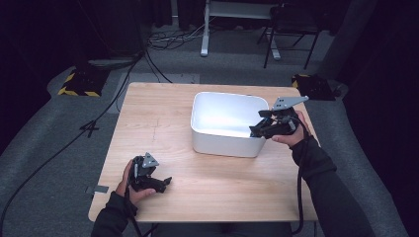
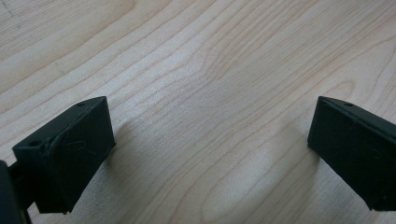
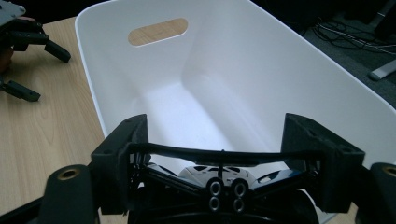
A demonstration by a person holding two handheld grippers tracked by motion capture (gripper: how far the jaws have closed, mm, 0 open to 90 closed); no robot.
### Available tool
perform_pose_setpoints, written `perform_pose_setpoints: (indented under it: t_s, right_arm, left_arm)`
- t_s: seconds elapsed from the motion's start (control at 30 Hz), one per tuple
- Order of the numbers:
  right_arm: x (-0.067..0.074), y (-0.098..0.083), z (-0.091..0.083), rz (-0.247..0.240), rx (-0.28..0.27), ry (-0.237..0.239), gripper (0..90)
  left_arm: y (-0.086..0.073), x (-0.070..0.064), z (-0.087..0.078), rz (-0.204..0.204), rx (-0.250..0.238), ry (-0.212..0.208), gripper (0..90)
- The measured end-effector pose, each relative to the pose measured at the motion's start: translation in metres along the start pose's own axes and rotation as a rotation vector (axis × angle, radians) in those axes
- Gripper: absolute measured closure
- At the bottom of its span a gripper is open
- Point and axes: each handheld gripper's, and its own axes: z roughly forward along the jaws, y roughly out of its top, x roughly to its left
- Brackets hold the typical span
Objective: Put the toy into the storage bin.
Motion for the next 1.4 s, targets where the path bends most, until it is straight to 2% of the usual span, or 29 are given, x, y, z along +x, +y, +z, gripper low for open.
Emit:
perform_pose_setpoints:
  t_s: [0.3, 0.47, 0.67, 0.77, 0.83, 0.93, 1.27, 1.4]
  right_arm:
    - [-0.002, -0.004, 0.003, 0.002, 0.014, 0.003, 24.3]
    - [-0.001, -0.004, 0.007, 0.009, 0.052, -0.001, 24.3]
    - [-0.001, -0.003, 0.008, -0.001, 0.072, 0.005, 24.2]
    - [-0.001, -0.002, 0.009, 0.003, 0.09, 0.003, 24.2]
    - [0.0, -0.002, 0.013, -0.007, 0.133, 0.0, 24.2]
    - [0.001, -0.002, 0.016, -0.01, 0.159, -0.004, 24.2]
    - [-0.001, -0.002, 0.02, 0.012, 0.197, -0.008, 24.2]
    - [0.0, -0.001, 0.022, 0.02, 0.196, -0.006, 24.2]
  left_arm:
    - [0.0, 0.0, 0.0, 0.0, 0.0, 0.0, 0.7]
    - [0.0, 0.0, 0.0, 0.0, 0.0, 0.0, 0.6]
    - [0.0, 0.0, 0.0, 0.0, 0.0, 0.0, 0.6]
    - [0.0, 0.0, 0.0, 0.0, 0.0, 0.0, 0.7]
    - [0.0, 0.0, 0.0, -0.002, -0.002, 0.0, 0.6]
    - [0.0, 0.0, 0.0, 0.0, 0.0, 0.0, 0.7]
    - [0.0, 0.0, 0.0, -0.002, -0.001, 0.0, 0.6]
    - [0.0, 0.0, 0.0, 0.0, 0.0, 0.0, 0.6]
